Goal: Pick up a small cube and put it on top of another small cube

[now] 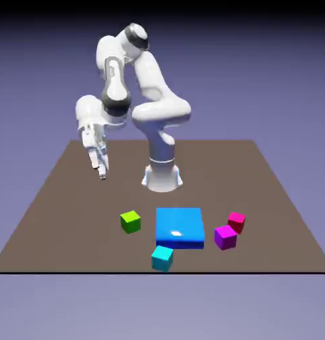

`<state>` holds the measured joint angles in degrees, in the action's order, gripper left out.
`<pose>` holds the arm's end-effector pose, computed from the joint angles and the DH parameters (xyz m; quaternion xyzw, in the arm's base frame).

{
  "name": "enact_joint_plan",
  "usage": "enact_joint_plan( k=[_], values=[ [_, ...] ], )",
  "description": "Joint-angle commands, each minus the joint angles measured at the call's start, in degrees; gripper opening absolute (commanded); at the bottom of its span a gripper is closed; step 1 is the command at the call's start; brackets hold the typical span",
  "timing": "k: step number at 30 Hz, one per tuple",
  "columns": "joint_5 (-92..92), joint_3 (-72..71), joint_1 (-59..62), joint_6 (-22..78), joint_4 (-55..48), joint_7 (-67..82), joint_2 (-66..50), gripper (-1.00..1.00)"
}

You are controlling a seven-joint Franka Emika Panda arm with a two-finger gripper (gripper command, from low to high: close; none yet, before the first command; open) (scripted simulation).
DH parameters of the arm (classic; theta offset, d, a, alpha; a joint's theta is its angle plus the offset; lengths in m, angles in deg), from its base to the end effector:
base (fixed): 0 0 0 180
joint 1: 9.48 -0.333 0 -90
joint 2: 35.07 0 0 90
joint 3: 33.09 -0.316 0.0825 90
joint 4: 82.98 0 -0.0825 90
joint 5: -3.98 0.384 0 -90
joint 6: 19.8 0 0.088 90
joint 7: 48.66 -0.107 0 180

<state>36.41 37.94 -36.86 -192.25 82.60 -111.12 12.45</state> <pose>0.2900 -0.2339 0.2984 -0.2981 0.8387 0.0008 0.4558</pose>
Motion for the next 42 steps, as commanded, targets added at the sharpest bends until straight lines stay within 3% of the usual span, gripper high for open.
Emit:
enact_joint_plan(
  k=[1, 19, 28, 29, 39, 42],
  values=[
    [0.9, 2.1, -0.8, 0.0, 0.1, -0.6, 0.4, 0.0],
    [17.0, 37.3, -14.0, 0.8, 2.4, -10.5, 7.8, 0.0],
    [14.2, 46.4, -24.8, -14.8, -3.3, -5.9, 26.3, 0.0],
    [14.2, 46.4, -24.8, -14.8, -3.3, -5.9, 26.3, -1.0],
    [17.3, 37.2, -14.2, 1.0, 2.4, -10.5, 7.6, -1.0],
    [24.6, 34.5, -19.1, 5.2, 1.6, -10.3, 1.4, -1.0]
  ],
)
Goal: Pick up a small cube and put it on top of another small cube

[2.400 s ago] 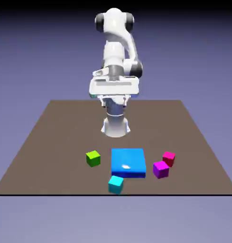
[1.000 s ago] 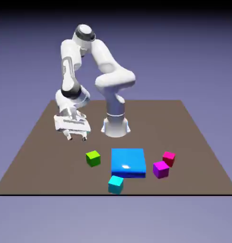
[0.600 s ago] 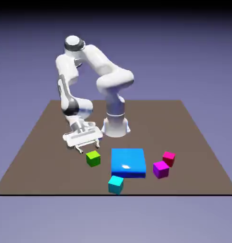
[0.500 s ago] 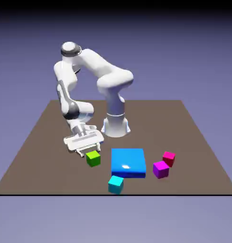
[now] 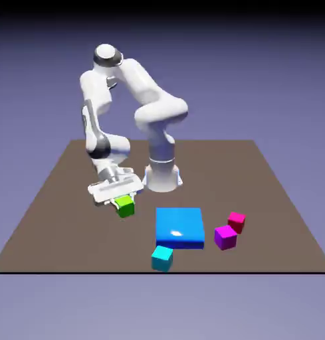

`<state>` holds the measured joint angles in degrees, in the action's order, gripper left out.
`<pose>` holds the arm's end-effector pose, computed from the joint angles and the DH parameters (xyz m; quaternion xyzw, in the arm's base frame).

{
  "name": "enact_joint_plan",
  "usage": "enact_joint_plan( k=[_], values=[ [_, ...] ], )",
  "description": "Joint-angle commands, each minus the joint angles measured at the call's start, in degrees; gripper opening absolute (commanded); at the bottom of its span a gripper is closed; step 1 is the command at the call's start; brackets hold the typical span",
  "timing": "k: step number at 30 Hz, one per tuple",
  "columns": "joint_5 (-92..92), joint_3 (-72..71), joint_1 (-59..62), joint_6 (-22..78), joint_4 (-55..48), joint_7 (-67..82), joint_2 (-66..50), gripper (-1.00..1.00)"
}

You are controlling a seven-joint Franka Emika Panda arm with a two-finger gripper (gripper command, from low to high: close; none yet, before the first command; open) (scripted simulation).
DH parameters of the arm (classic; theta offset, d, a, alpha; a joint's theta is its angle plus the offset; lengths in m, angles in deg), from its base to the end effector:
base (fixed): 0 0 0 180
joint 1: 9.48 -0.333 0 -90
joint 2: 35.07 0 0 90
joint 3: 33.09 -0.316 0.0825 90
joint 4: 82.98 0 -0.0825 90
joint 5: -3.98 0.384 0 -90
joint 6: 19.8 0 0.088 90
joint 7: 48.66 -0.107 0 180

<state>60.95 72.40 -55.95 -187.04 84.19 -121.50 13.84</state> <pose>0.2251 -0.1748 0.1322 0.0883 0.8696 0.3277 0.3585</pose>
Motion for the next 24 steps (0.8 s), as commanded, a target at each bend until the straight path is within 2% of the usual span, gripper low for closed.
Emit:
enact_joint_plan(
  k=[1, 24],
  values=[
    [2.5, -0.9, -1.6, 1.5, -0.3, 0.1, -2.1, -1.0],
    [58.5, -22.2, -39.2, 34.2, -6.3, 1.3, -49.8, -1.0]
  ],
)
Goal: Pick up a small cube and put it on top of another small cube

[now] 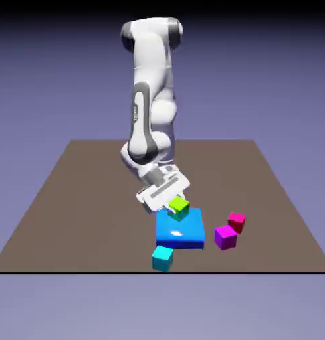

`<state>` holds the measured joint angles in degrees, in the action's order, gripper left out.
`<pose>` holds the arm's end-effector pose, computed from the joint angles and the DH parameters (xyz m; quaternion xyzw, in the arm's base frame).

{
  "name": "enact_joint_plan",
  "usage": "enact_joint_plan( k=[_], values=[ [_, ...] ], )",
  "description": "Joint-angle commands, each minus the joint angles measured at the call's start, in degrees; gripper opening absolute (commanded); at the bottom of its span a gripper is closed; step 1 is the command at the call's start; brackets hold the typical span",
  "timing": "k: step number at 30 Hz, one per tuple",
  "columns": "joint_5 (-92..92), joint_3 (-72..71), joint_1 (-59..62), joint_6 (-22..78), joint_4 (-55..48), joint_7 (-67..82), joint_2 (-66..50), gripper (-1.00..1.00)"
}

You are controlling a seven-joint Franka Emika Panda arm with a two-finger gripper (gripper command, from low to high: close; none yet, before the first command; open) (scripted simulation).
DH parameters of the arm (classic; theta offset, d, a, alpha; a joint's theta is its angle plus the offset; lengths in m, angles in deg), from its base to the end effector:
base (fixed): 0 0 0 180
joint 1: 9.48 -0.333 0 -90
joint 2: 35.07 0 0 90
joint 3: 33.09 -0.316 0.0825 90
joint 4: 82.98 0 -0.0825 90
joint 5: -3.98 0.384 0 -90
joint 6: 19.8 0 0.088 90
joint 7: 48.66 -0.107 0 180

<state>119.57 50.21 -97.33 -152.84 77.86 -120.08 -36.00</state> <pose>0.3365 0.0408 0.1853 -0.0432 0.8800 0.3779 0.2844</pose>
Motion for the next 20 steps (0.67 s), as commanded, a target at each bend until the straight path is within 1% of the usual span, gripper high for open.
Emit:
enact_joint_plan(
  k=[1, 6, 8, 17, 18, 20],
  values=[
    [2.3, -0.9, 0.5, 1.5, -0.3, -0.1, -2.1, -1.0],
    [14.4, -5.5, -7.7, 8.6, -1.6, 0.2, -12.5, -1.0],
    [15.6, -6.0, -8.5, 9.3, -1.7, 0.2, -13.5, -1.0],
    [26.1, -24.2, 2.6, 18.6, -8.5, -4.9, -30.6, -1.0],
    [26.1, -24.2, 2.6, 18.6, -8.5, -4.9, -30.6, 1.0],
    [24.9, -22.2, 1.4, 17.5, -7.7, -4.3, -28.6, 1.0]
  ],
)
